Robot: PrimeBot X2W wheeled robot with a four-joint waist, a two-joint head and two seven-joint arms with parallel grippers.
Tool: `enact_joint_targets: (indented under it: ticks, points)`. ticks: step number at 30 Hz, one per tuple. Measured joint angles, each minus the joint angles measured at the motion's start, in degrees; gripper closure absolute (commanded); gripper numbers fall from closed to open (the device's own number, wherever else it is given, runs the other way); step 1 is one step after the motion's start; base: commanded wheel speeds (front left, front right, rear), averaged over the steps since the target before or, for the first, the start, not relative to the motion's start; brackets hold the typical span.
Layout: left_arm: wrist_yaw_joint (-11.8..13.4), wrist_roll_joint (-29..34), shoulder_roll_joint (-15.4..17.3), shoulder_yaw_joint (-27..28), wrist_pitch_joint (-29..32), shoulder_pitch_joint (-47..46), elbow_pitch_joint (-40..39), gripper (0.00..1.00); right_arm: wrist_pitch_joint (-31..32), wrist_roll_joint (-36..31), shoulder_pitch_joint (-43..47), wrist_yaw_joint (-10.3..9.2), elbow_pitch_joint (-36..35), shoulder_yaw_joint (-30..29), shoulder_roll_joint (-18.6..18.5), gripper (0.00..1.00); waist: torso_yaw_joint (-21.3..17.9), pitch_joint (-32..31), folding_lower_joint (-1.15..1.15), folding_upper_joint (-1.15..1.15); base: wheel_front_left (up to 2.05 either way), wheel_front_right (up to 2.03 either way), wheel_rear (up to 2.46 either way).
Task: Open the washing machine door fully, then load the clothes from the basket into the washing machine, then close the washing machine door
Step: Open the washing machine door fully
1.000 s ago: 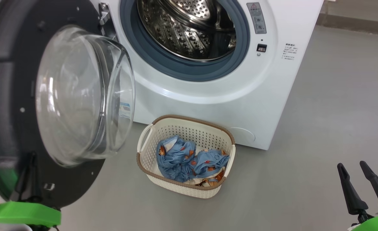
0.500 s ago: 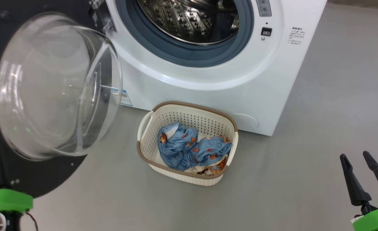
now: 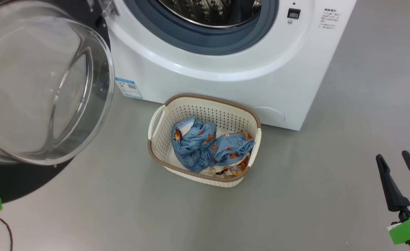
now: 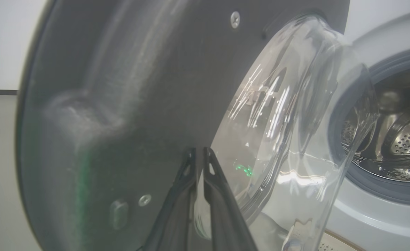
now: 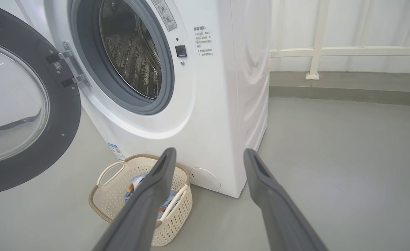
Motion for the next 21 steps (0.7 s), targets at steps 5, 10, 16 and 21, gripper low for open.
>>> enact_joint_targets:
  ticks: [5,10,16,21]
  points:
    - [-0.6,2.1,-0.5,3.3,0.0,-2.4,2.5,1.00,0.0,-1.0,-1.2,0.00,-0.3,-0.2,-0.6,0.00,0.2,1.8,0.00,0.00,0.00,0.00,0.00]
    - [-1.4,5.1,-0.7,6.7,0.0,-4.6,4.6,1.00,0.0,-1.0,-2.3,0.00,-0.4,-0.2,-1.4,0.00,0.4,3.6,0.00,0.00,0.00,0.00,0.00]
    - [-2.3,8.3,-1.0,9.9,0.0,-7.0,6.9,1.00,0.0,-1.2,-4.3,0.00,-0.5,0.2,-2.3,0.00,0.6,5.7,0.00,0.00,0.00,0.00,0.00]
    - [-2.6,10.2,-1.6,12.0,0.0,-8.7,8.5,1.00,0.0,-1.2,-5.3,0.00,-0.5,0.6,-2.9,0.00,0.6,7.4,0.00,0.00,0.00,0.00,0.00]
